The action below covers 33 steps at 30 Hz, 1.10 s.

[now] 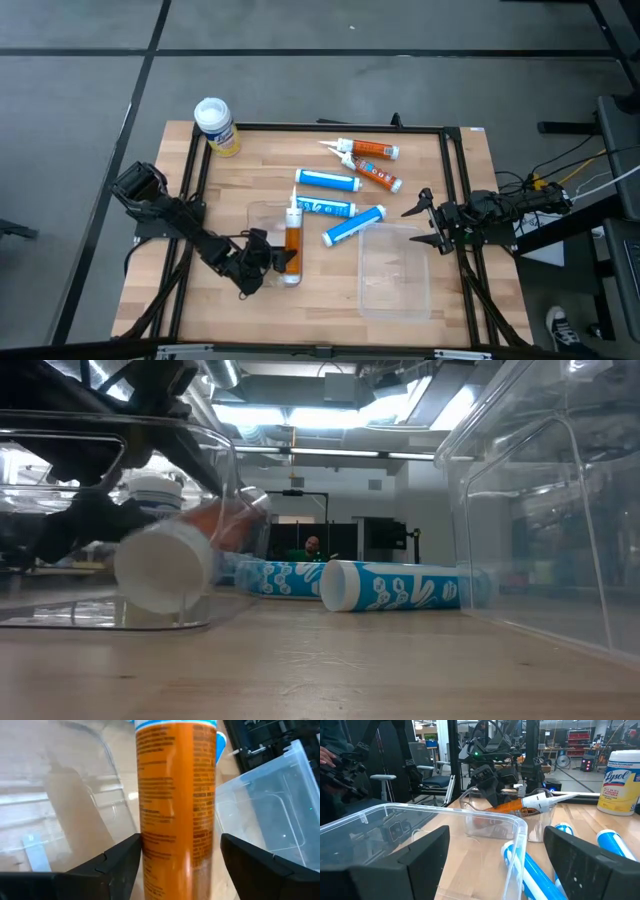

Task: Pick & place silicon tubes, Sealant and Lysol wipes
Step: Put the left orange sealant into the left transparent bin

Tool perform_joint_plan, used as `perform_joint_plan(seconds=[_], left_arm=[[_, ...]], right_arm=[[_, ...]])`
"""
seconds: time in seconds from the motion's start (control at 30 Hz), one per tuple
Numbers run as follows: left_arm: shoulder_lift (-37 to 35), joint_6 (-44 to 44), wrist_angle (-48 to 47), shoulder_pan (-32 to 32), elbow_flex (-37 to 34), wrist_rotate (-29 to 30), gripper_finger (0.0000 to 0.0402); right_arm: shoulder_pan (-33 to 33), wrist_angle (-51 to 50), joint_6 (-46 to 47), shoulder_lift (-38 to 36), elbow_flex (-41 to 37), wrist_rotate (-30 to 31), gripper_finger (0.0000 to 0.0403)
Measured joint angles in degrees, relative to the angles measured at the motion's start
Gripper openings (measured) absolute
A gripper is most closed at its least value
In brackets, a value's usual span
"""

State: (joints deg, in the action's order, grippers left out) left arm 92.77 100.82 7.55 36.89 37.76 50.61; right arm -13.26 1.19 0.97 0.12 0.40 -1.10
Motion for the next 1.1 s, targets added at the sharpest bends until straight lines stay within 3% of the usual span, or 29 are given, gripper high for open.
perform_joint_plan(seconds=[0.33, 1.1], left_arm=[[0.0, 0.2, 0.4, 0.6, 0.0, 0.1, 0.0303], [-3.0, -12.4, 6.2, 0.6, 0.0, 2.0, 0.0304]], right_arm=[[0.0, 0.0, 0.0, 0.0, 0.0, 0.0, 0.0323], [0.0, 0.0, 0.0, 0.0, 0.0, 0.0, 0.0323]])
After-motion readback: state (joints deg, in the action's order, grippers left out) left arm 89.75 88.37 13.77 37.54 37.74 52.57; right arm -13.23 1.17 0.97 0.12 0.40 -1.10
